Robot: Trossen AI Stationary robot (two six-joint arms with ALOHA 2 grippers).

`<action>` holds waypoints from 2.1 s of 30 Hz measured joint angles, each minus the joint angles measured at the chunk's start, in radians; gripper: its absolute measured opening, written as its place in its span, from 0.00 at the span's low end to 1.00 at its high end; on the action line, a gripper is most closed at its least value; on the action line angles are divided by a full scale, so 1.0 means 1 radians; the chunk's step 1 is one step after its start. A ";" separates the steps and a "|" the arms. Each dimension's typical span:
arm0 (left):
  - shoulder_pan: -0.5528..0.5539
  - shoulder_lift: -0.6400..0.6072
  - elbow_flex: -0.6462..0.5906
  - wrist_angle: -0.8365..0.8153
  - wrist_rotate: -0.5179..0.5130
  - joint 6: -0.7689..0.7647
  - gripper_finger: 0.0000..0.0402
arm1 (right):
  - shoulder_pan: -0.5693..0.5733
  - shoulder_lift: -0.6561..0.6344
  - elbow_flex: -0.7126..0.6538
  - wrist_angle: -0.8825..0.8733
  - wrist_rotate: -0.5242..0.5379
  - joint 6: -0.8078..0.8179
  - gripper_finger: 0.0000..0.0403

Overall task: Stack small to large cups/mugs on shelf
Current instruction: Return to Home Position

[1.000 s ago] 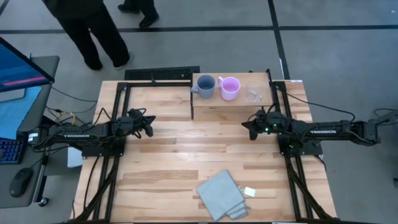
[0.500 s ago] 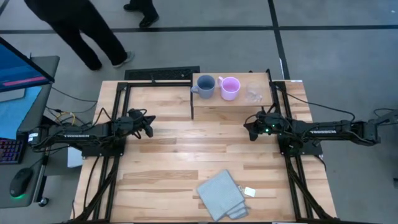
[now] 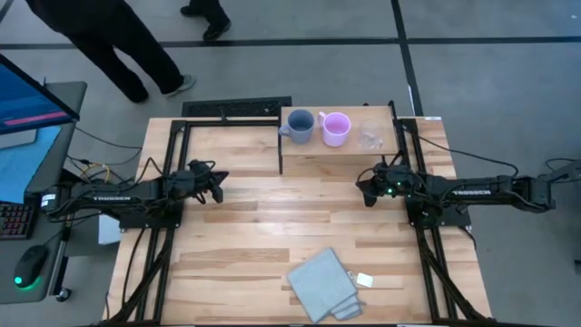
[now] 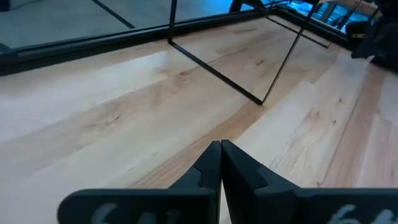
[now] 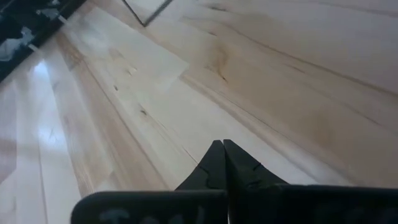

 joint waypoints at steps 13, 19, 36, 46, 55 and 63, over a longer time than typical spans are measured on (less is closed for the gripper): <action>0.000 0.000 0.000 -0.001 0.018 0.005 0.00 | 0.000 0.000 0.000 -0.130 0.001 0.000 0.05; 0.000 0.000 0.000 -0.001 0.018 0.005 0.00 | 0.000 0.000 0.000 -0.130 0.001 -0.146 0.08; 0.000 0.000 0.000 -0.001 0.018 0.005 0.00 | 0.000 0.000 0.000 -0.130 0.001 -0.220 0.08; 0.000 0.000 0.000 -0.001 0.018 0.005 0.00 | 0.000 0.000 0.000 -0.130 0.001 -0.220 0.07; 0.000 0.000 0.000 -0.001 0.018 0.005 0.00 | 0.000 0.000 0.000 -0.130 0.000 -0.220 0.08; 0.000 0.000 0.000 -0.001 0.018 0.005 0.00 | 0.000 0.000 0.000 -0.130 0.000 -0.219 0.08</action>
